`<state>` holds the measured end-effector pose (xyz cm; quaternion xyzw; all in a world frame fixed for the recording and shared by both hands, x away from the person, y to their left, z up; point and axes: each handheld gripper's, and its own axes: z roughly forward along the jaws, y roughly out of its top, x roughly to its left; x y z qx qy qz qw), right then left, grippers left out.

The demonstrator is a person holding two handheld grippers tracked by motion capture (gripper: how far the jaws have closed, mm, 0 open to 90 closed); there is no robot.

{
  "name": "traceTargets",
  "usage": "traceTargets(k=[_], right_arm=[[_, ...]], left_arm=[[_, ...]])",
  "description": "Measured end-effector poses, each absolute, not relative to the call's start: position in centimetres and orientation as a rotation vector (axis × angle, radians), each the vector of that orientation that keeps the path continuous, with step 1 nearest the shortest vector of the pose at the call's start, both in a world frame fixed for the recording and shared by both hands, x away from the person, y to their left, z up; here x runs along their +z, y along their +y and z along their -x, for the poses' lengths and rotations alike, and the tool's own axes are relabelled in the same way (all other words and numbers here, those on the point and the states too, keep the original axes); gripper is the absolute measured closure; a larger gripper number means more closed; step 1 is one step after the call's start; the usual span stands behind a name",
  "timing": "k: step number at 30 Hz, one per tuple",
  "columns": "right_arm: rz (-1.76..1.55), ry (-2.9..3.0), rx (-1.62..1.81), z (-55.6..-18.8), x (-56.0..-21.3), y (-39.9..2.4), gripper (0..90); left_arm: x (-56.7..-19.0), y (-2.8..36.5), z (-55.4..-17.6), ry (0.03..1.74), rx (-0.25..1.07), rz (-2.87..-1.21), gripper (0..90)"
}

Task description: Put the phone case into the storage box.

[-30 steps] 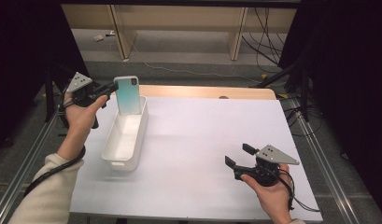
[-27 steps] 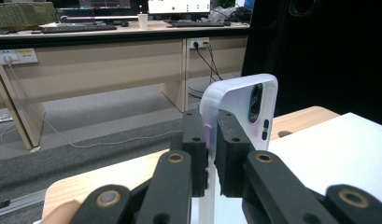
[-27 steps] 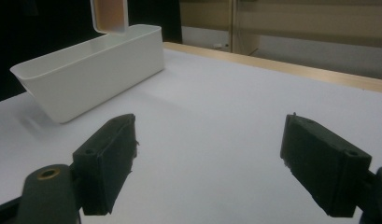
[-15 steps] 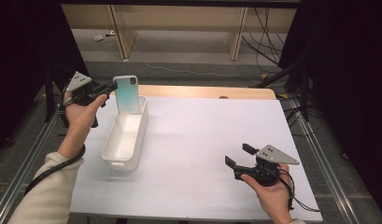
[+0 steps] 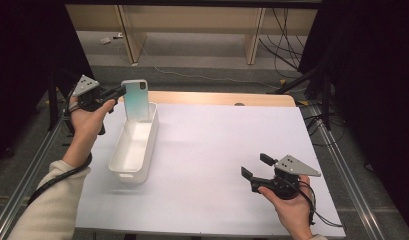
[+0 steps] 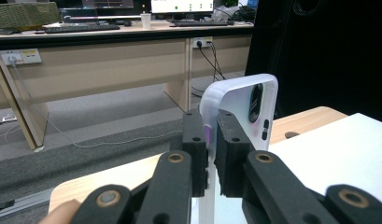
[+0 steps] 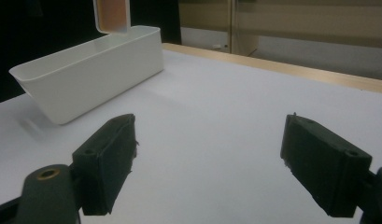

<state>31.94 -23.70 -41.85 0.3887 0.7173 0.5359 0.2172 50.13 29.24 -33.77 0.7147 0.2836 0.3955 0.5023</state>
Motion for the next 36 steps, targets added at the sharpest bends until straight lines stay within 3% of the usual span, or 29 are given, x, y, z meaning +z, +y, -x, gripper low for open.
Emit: traceTargets(k=[31, 32, 36], right_arm=[[-1.072, 1.986, 1.48, -31.9, -41.9, -23.7, 19.4], [-1.082, 2.015, 1.454, -31.8, -41.7, -23.9, 19.4], [-1.07, 1.992, 1.486, -31.9, -41.9, -23.7, 19.4]], left_arm=[[-34.6, 29.1, -52.1, 0.691, 0.981, -1.769, 83.0], [-35.6, 27.1, -50.8, 0.987, 0.775, -1.555, 83.1], [-35.7, 27.2, -51.0, 0.994, 0.774, -1.55, 83.1]])
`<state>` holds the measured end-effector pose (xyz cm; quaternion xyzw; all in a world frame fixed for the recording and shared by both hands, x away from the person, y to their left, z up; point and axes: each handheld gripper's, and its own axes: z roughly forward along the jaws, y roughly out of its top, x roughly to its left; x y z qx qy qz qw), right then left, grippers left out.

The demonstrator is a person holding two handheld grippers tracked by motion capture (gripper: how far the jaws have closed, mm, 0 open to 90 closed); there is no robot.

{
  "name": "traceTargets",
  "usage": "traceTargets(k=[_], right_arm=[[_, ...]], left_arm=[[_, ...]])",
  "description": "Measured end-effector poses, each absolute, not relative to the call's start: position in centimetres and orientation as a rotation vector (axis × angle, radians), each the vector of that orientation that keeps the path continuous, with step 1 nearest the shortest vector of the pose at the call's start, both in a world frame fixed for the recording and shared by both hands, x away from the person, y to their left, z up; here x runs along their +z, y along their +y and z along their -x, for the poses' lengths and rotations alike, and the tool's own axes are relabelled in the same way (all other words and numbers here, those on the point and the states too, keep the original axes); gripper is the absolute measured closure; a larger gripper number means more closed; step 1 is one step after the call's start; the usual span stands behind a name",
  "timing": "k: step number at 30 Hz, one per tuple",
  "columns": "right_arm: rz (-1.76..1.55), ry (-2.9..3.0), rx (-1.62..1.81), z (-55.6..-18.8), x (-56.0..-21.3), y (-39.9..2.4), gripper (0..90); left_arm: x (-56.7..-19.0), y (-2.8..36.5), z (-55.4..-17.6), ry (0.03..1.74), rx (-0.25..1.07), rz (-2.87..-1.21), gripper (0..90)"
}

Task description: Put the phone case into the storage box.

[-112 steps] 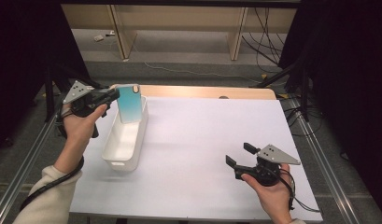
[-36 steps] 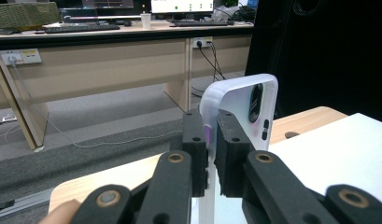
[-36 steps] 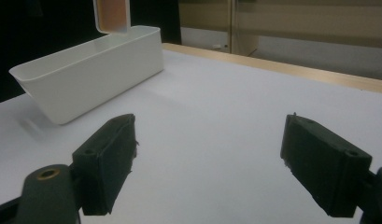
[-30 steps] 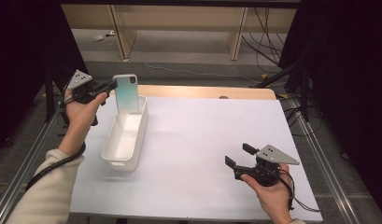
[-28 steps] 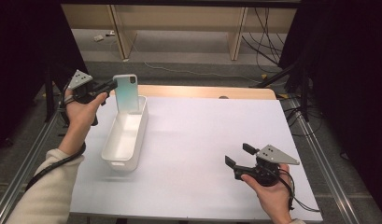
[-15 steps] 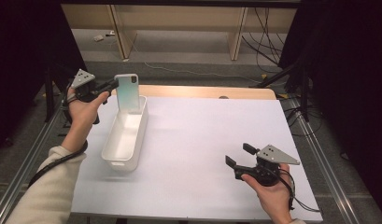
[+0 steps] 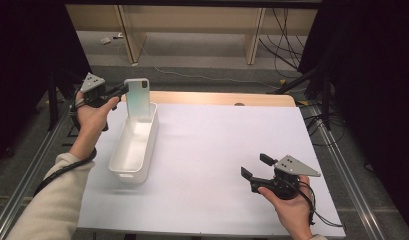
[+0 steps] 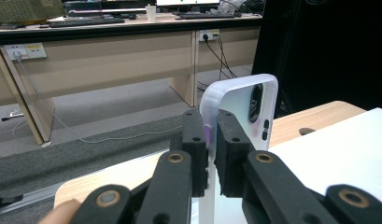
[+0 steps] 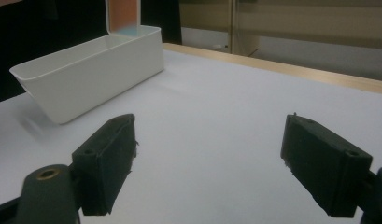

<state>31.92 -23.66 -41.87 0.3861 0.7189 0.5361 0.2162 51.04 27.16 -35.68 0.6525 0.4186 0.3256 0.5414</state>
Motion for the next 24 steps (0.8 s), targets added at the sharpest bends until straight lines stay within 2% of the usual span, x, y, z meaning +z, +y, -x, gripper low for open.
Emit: traceTargets(k=[9, 10, 12, 24], right_arm=[[-1.067, 1.995, 1.497, -31.9, -41.9, -23.6, 19.1], [-1.066, 1.993, 1.5, -31.9, -41.9, -23.6, 19.1], [-1.068, 2.002, 1.469, -31.8, -41.8, -23.7, 19.1], [-1.065, 2.001, 1.492, -31.9, -41.9, -23.6, 19.0]], left_arm=[[-36.1, 27.5, -51.5, 1.006, 0.766, -1.549, 83.1], [-36.0, 27.9, -52.0, 0.929, 0.809, -1.583, 83.1], [-36.1, 27.9, -52.2, 0.925, 0.813, -1.588, 83.1], [-36.4, 27.7, -52.3, 0.964, 0.787, -1.57, 83.1]])
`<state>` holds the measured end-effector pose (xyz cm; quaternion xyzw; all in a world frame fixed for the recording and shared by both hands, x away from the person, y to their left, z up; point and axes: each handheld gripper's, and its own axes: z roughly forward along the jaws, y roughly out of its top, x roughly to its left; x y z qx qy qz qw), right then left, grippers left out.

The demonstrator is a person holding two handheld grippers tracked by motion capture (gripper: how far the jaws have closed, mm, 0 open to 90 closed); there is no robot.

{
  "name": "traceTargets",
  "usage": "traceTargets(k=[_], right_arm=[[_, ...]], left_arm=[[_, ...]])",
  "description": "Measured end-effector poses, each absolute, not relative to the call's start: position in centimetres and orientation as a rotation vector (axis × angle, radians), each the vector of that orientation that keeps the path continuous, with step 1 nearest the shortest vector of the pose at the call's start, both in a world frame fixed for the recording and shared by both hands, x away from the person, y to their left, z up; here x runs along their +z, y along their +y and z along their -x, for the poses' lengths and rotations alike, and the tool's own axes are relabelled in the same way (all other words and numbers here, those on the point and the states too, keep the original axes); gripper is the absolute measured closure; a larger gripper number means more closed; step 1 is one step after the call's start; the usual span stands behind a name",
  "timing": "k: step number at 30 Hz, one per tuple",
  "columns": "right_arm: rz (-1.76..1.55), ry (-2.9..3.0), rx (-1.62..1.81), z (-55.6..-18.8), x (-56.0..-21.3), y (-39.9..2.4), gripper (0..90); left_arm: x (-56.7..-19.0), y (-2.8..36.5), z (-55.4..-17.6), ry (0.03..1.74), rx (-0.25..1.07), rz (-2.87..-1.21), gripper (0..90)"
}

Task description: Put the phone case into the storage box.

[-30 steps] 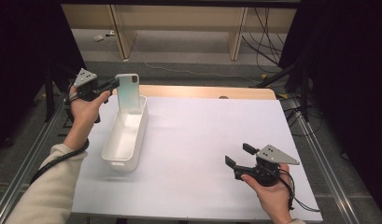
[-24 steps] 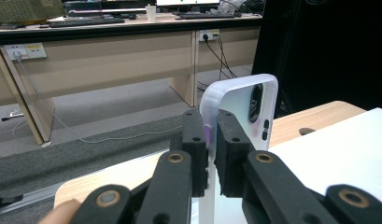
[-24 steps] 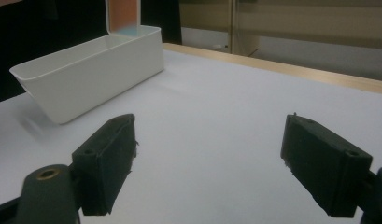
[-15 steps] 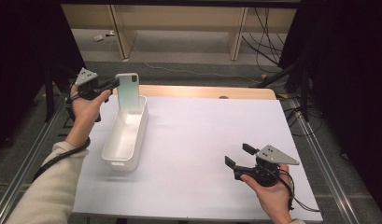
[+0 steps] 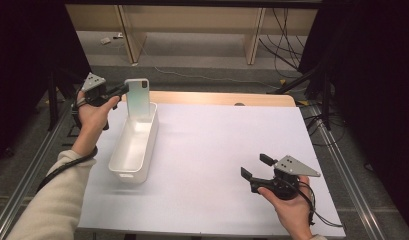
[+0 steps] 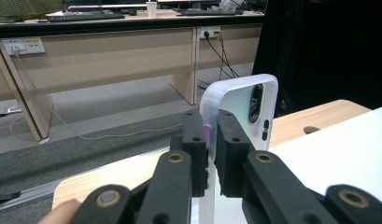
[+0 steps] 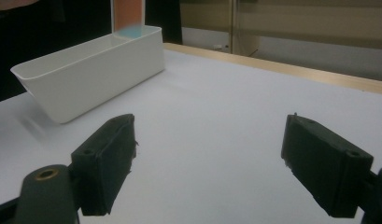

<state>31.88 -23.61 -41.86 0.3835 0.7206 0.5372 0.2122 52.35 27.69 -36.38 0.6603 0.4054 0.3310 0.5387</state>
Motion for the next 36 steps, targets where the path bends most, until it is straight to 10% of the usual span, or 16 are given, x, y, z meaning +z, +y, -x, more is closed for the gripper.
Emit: traceTargets(k=[36], right_arm=[[-1.067, 2.001, 1.492, -32.0, -42.1, -23.5, 18.8]], left_arm=[[-37.9, 27.3, -53.3, 1.049, 0.746, -1.559, 83.0]])
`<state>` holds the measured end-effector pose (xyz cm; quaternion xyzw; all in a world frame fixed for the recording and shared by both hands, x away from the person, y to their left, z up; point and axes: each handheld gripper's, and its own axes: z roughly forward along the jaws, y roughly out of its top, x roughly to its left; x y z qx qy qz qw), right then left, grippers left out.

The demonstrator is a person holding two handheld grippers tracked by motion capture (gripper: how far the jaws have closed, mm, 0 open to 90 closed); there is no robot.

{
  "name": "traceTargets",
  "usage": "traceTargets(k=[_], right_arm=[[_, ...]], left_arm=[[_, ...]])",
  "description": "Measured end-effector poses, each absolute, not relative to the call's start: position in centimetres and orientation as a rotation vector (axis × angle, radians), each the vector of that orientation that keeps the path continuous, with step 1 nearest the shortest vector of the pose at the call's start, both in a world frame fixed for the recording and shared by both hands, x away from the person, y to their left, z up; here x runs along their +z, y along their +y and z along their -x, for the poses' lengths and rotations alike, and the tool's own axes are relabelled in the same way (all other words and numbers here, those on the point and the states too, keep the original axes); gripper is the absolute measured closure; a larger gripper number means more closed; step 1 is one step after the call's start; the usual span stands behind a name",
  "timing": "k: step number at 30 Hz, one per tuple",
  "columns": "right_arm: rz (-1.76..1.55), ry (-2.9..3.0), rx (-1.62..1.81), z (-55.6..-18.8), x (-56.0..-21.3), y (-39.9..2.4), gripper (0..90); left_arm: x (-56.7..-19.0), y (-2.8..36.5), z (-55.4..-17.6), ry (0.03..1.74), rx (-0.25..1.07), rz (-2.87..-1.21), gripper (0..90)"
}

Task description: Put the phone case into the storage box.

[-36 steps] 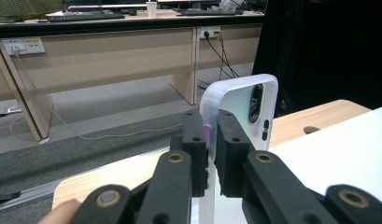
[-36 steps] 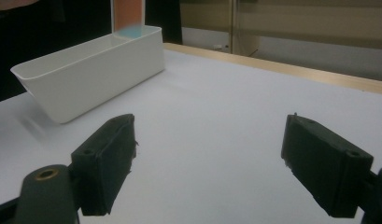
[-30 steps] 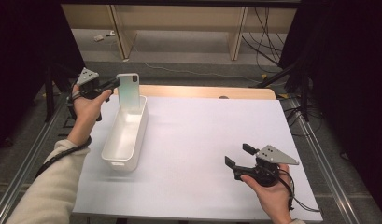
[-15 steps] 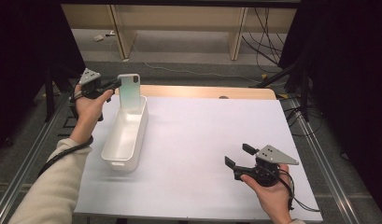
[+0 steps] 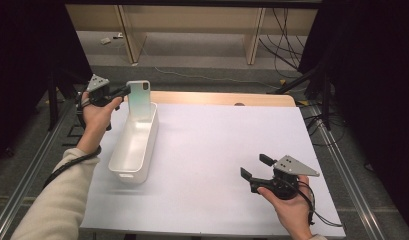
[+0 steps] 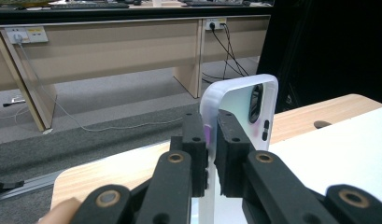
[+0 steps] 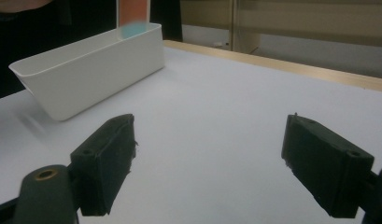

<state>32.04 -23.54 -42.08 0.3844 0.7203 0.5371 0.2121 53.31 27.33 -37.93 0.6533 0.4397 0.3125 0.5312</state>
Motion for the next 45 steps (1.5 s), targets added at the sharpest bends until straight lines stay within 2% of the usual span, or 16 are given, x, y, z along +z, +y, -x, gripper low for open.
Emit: traceTargets(k=[45], right_arm=[[-1.068, 2.015, 1.474, -32.0, -42.0, -23.6, 18.6]], left_arm=[[-39.4, 26.8, -54.4, 1.071, 0.742, -1.607, 82.9]])
